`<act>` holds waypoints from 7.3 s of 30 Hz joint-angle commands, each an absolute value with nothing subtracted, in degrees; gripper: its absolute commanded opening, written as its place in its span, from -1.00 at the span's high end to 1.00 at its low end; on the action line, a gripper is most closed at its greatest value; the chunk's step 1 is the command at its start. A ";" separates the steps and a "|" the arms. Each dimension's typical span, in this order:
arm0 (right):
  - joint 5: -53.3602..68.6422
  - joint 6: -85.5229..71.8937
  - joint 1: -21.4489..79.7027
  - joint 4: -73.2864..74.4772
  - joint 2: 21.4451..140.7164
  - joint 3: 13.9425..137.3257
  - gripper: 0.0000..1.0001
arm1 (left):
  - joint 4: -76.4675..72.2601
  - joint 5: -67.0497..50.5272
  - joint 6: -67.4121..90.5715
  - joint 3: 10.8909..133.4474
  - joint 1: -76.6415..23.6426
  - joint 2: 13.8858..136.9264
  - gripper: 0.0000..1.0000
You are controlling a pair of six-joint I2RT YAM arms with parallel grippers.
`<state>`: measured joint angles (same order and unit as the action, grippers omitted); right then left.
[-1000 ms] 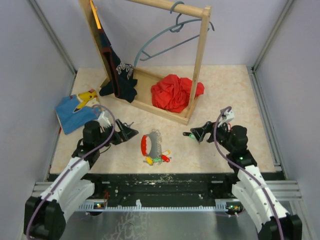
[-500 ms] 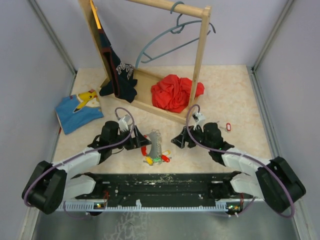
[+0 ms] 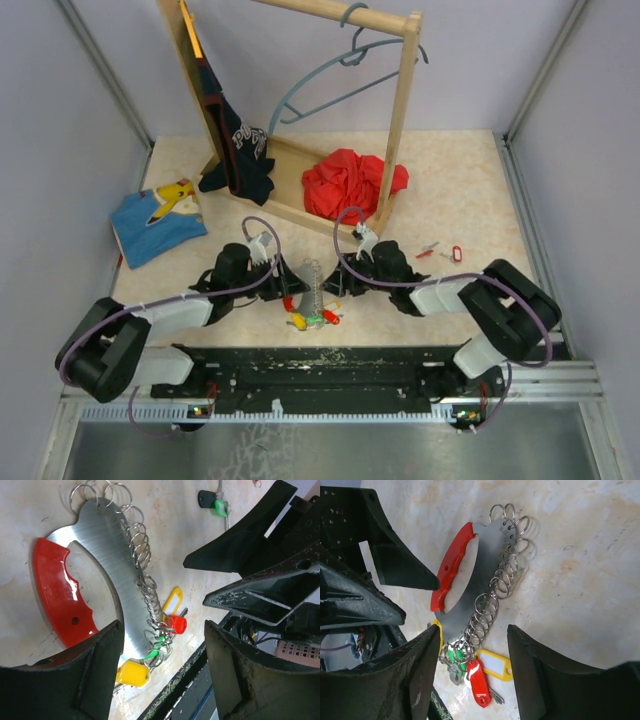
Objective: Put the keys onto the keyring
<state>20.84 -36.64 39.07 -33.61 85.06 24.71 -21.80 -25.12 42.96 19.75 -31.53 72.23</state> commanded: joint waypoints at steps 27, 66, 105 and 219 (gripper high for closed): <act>25.28 -39.39 45.53 -47.53 97.43 32.81 0.45 | -39.29 -20.39 50.61 10.85 -32.87 80.95 -0.19; 26.04 -26.70 46.14 -39.99 86.99 31.77 0.27 | -53.06 -18.37 49.86 8.22 -32.92 79.27 0.75; 6.58 -7.38 46.15 -34.39 69.51 20.01 -0.29 | -6.24 -13.28 24.13 31.44 -35.80 73.37 -0.45; 16.00 2.33 47.58 -97.80 105.54 11.89 0.33 | 10.82 14.02 11.77 48.08 -42.89 83.40 0.70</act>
